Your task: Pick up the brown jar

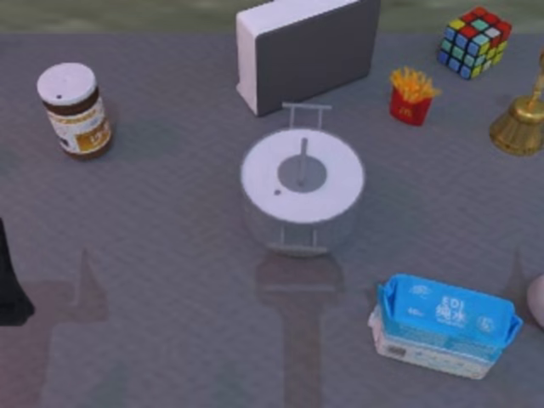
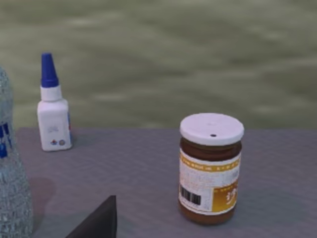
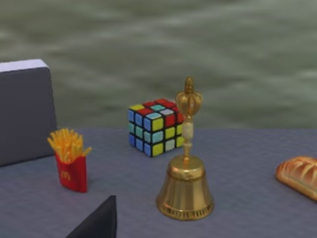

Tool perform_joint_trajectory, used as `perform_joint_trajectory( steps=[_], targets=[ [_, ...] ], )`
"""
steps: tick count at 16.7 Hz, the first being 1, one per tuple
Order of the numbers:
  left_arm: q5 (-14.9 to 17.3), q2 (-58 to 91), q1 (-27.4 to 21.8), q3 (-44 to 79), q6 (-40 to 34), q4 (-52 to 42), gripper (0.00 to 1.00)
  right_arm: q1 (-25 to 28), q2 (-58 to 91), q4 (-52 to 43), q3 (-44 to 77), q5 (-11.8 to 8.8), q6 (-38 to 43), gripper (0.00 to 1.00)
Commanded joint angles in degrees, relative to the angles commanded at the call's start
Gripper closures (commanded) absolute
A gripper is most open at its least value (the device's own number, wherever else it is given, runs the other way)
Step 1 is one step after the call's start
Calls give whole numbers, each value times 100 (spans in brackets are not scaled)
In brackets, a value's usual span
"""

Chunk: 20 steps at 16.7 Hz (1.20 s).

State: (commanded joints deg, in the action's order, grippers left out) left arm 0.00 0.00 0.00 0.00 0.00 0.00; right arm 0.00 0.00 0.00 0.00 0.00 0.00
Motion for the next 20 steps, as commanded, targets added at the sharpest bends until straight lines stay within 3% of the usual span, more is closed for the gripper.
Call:
perform_joint_trajectory(
  steps=[5, 9, 20],
  targets=[
    [36, 316, -12, 304, 97, -191, 0, 0, 0, 0, 0, 0, 0, 0],
    [139, 1487, -24, 1473, 476, -889, 0, 0, 0, 0, 0, 0, 0, 0],
    [536, 7310, 2, 7369, 2443, -4297, 0, 0, 0, 0, 0, 0, 0, 0]
  ],
)
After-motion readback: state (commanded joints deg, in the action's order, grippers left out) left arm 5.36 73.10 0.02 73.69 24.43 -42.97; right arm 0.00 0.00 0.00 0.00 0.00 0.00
